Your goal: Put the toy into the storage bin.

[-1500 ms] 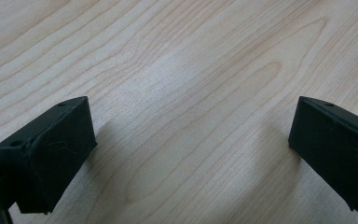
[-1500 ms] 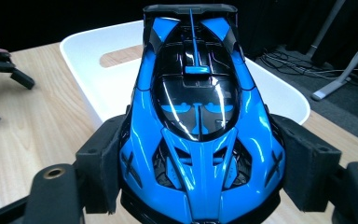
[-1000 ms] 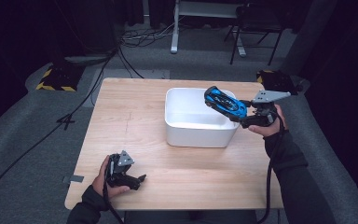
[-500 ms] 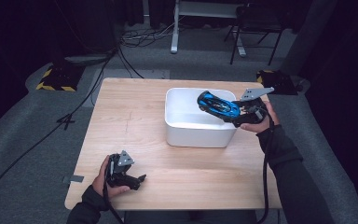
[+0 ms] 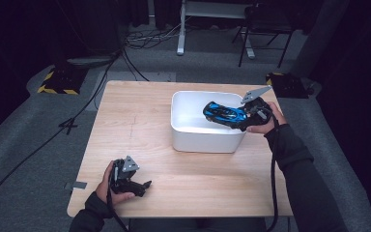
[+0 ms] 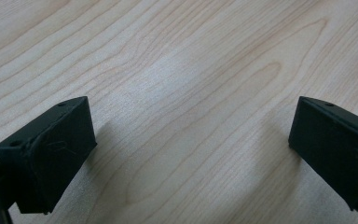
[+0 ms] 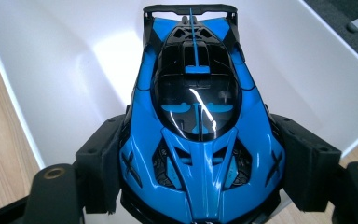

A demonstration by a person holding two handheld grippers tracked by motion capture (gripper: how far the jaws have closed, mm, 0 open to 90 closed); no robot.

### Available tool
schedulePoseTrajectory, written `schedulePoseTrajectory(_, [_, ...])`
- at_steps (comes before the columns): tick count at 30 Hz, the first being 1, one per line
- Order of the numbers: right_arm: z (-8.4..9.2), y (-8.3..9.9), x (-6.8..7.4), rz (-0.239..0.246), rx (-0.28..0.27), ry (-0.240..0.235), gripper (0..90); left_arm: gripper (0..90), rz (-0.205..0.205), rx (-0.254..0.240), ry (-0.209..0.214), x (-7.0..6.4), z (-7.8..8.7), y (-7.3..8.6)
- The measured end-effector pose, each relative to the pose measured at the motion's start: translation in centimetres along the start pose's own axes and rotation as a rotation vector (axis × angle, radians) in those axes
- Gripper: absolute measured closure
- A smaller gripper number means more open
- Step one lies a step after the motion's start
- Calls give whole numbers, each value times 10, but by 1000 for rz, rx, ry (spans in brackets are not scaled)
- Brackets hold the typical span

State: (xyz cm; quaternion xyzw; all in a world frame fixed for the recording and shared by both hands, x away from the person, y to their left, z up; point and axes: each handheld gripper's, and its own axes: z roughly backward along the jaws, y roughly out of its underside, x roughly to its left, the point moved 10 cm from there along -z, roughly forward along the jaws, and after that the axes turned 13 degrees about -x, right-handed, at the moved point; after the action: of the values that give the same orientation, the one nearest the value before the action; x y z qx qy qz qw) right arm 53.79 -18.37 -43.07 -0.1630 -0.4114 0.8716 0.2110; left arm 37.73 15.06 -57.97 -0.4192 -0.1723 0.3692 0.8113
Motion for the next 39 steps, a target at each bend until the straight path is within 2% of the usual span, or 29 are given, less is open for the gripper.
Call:
schedulePoseTrajectory(1, [0,0,2,-9,12,0,262,6,-2,-1,-1,0,0,0])
schedulePoseTrajectory(2, [-1,2,2,12,40,-5,261,6,-1,-1,-1,0,0,0])
schedulePoseTrajectory(9, [0,4,1,9,66,-22,262,6,-3,1,0,0,0,0])
schedulePoseTrajectory(10, [0,5,1,16,89,-10,261,6,-1,1,1,0,0,0])
schedulePoseTrajectory(15, [-5,4,2,42,107,-23,261,6,-2,1,1,0,0,0])
schedulePoseTrajectory(22, [-11,4,5,26,102,-37,261,6,-2,1,1,0,0,0])
schedulePoseTrajectory(23, [-10,6,5,21,115,-41,261,6,-2,1,1,0,0,0])
schedulePoseTrajectory(24, [-12,6,4,32,110,-43,261,6,-2,1,1,0,0,0])
schedulePoseTrajectory(25, [-12,8,5,27,134,-34,261,6,-2,1,1,0,0,0])
schedulePoseTrajectory(28, [-16,12,6,69,178,-44,261,6,-2,1,1,0,0,0])
schedulePoseTrajectory(29, [-17,14,6,82,216,-44,261,6,-2,1,1,0,0,0])
schedulePoseTrajectory(30, [-17,14,6,82,216,-44,261,6,-2,1,1,0,0,0])
schedulePoseTrajectory(31, [-19,16,6,84,250,-48,261,6,-2,1,1,0,0,0])
schedulePoseTrajectory(35, [-22,18,5,95,276,-61,261,6,-2,1,1,0,0,0])
schedulePoseTrajectory(36, [-23,19,7,77,288,-71,261,6,-2,1,1,0,0,0])
schedulePoseTrajectory(37, [-24,18,7,83,283,-81,260,6,-2,1,1,0,0,0])
schedulePoseTrajectory(38, [-23,18,4,99,296,-81,260,6,-2,1,0,0,0,0])
schedulePoseTrajectory(39, [-23,18,6,90,316,-87,260,6,-2,2,0,0,0,0])
